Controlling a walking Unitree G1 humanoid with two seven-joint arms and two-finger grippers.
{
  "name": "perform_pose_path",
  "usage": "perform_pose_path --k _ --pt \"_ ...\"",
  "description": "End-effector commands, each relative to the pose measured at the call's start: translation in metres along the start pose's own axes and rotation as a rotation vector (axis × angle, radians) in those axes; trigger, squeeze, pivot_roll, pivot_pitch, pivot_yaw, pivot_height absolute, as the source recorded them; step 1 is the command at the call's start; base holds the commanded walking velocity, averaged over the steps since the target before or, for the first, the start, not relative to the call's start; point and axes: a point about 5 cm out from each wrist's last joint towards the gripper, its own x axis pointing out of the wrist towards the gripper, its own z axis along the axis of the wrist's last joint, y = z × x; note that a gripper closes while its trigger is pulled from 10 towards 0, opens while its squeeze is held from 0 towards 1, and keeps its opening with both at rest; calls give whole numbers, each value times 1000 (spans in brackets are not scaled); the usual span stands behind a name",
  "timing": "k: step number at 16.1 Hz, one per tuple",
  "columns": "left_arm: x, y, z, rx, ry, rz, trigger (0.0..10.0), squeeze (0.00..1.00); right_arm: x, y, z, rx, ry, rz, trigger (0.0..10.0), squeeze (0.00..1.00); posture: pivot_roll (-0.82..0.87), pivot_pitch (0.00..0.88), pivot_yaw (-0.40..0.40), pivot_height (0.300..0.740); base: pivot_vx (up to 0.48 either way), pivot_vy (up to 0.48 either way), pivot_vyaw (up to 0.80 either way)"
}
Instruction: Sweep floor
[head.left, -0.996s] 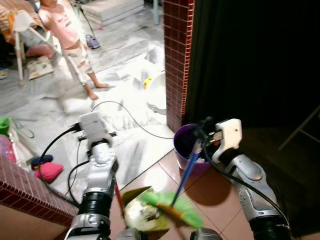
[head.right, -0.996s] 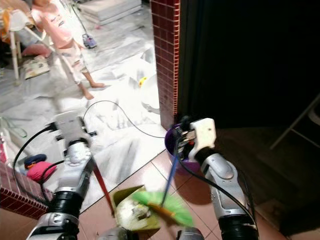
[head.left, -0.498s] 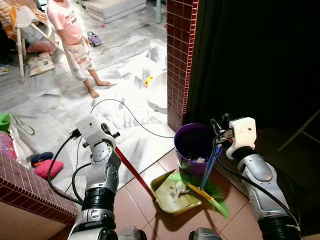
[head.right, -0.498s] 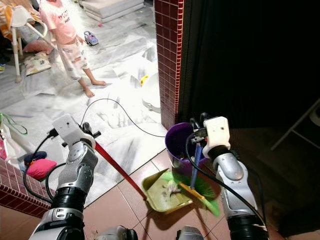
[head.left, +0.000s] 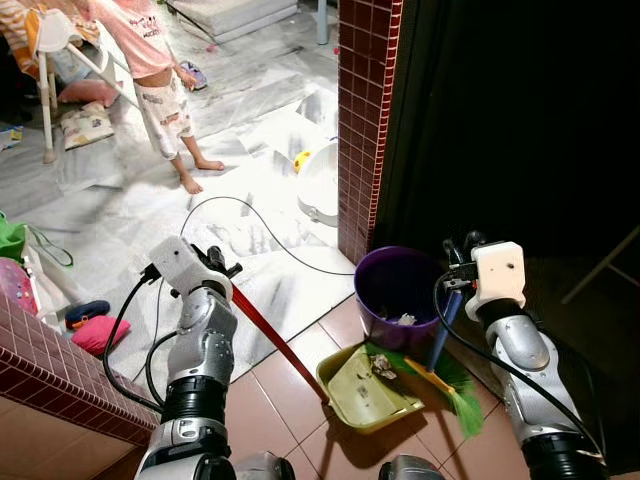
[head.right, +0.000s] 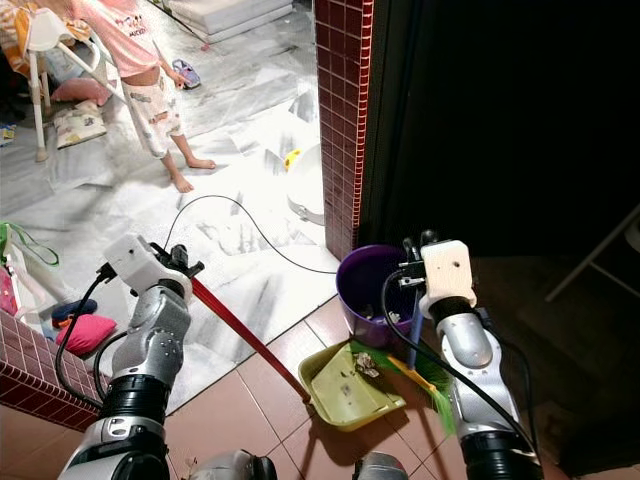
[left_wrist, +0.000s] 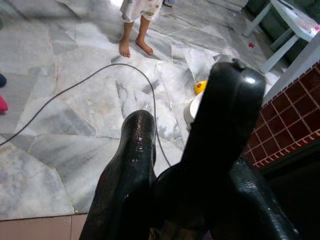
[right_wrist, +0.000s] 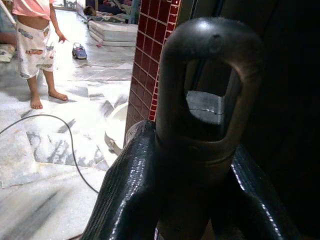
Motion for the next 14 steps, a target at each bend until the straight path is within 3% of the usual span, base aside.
perform_pose_path --k 1,4,9,12,14 --pt "3 -25 36 -129 -127 -123 10000 0 -5 -7 -12 -52 58 -34 10000 0 -183 0 82 740 0 0 0" --pt "7 -26 45 -191 -129 -164 10000 0 -5 -7 -14 -43 55 -41 10000 0 -183 0 83 740 0 0 0" --pt "7 -27 37 -285 -79 -199 10000 0 -7 -9 -19 -41 72 -32 10000 0 -190 0 77 740 0 0 0" --pt "9 -25 47 -313 -112 -198 10000 0 -10 -11 -26 -37 101 -33 10000 0 -185 0 67 740 0 0 0" --pt "14 -16 65 -283 -190 -164 10000 0 -10 -17 -23 -83 84 -74 10000 0 -188 0 59 740 0 0 0"
